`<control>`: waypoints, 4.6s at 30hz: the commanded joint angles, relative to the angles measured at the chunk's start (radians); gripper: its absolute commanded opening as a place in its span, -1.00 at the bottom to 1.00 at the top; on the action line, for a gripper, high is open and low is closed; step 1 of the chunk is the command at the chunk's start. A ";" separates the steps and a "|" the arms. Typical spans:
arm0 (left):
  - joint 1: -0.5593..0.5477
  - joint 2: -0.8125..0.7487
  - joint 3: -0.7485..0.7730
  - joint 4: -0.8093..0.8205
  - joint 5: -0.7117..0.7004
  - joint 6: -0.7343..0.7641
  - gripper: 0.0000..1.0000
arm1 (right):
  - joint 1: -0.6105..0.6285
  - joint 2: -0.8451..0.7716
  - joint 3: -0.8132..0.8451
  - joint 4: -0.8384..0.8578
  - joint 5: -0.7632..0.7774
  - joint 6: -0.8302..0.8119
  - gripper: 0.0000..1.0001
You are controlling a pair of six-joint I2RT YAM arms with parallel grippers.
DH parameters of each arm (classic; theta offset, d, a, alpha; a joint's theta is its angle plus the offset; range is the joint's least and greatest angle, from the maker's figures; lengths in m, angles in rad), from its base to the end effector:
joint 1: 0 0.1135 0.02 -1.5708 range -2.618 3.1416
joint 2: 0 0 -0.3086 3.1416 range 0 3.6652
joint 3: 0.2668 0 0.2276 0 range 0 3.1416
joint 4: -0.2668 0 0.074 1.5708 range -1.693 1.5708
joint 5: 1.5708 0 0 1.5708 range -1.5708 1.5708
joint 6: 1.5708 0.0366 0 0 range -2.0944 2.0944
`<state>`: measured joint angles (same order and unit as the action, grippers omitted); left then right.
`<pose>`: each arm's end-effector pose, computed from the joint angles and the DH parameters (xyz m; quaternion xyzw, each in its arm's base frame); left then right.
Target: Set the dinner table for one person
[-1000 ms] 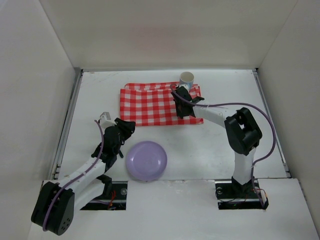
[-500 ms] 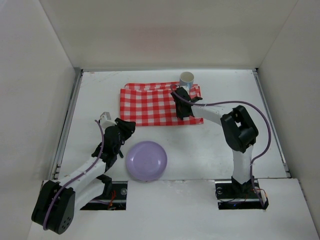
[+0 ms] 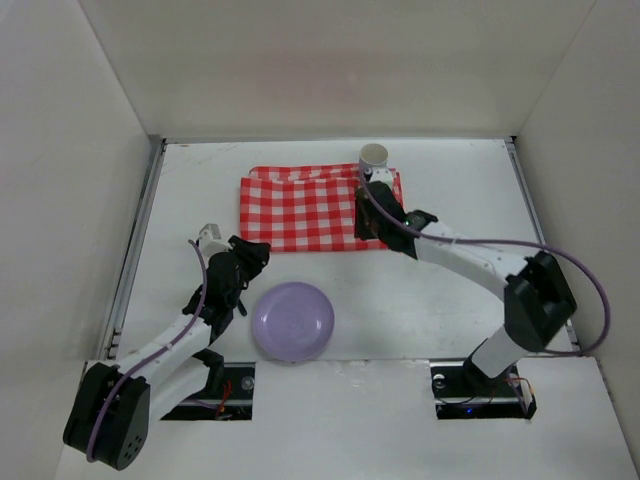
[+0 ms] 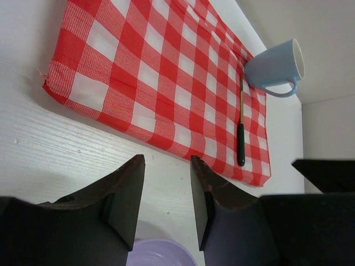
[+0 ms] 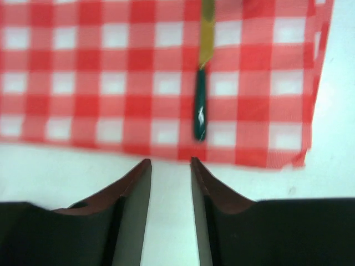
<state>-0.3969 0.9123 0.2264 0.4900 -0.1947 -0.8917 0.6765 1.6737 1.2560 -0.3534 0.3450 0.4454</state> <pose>0.1382 -0.0502 0.2436 -0.2482 0.7307 -0.3193 0.5501 0.2842 0.2123 0.3107 -0.0382 0.9091 0.0701 0.4088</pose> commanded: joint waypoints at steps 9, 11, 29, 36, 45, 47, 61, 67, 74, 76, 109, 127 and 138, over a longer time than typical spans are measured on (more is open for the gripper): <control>-0.041 -0.108 0.037 -0.007 -0.063 0.134 -0.73 | 0.376 -0.235 -0.471 0.349 -0.069 0.343 -0.25; -0.050 -0.128 0.039 -0.025 -0.087 0.140 -0.71 | 0.398 -0.203 -0.477 0.344 -0.067 0.349 0.01; -0.015 -0.228 0.004 -0.071 -0.192 0.117 -0.29 | 0.288 -0.177 -0.365 0.344 -0.075 0.366 -1.00; 0.023 -0.268 -0.012 -0.110 -0.201 0.086 -0.25 | 0.064 -0.063 -0.155 0.312 -0.077 0.219 -0.98; 0.048 -0.148 -0.012 -0.073 -0.146 0.053 -0.24 | -0.068 0.147 0.094 0.248 -0.101 0.173 -0.95; 0.053 -0.141 -0.012 -0.064 -0.135 0.050 -0.24 | -0.079 0.187 0.129 0.225 -0.100 0.171 -0.95; 0.054 -0.119 -0.018 -0.045 -0.129 0.048 -0.24 | -0.139 0.316 0.217 0.212 -0.156 0.205 -0.93; 0.056 -0.119 -0.019 -0.044 -0.124 0.045 -0.24 | -0.145 0.360 0.252 0.191 -0.181 0.211 -0.91; 0.056 -0.113 -0.016 -0.044 -0.121 0.045 -0.24 | -0.151 0.385 0.258 0.171 -0.179 0.223 -0.86; 0.056 -0.110 -0.015 -0.044 -0.121 0.045 -0.24 | -0.148 0.389 0.263 0.157 -0.181 0.220 -0.84; -0.023 -0.023 0.266 -0.941 -0.275 0.031 -0.71 | 0.084 -0.469 -0.463 0.487 -0.067 0.039 -0.60; -0.053 0.125 0.222 -0.923 -0.293 -0.027 -0.40 | 0.004 -0.506 -0.575 0.562 -0.181 0.096 -0.47; -0.039 0.163 0.189 -0.857 -0.261 -0.006 -0.70 | 0.002 -0.492 -0.570 0.564 -0.181 0.096 -0.42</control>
<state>-0.4450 1.0645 0.4309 -0.3714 -0.4732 -0.9062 0.6842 1.1934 0.6846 0.1436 0.1715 0.5323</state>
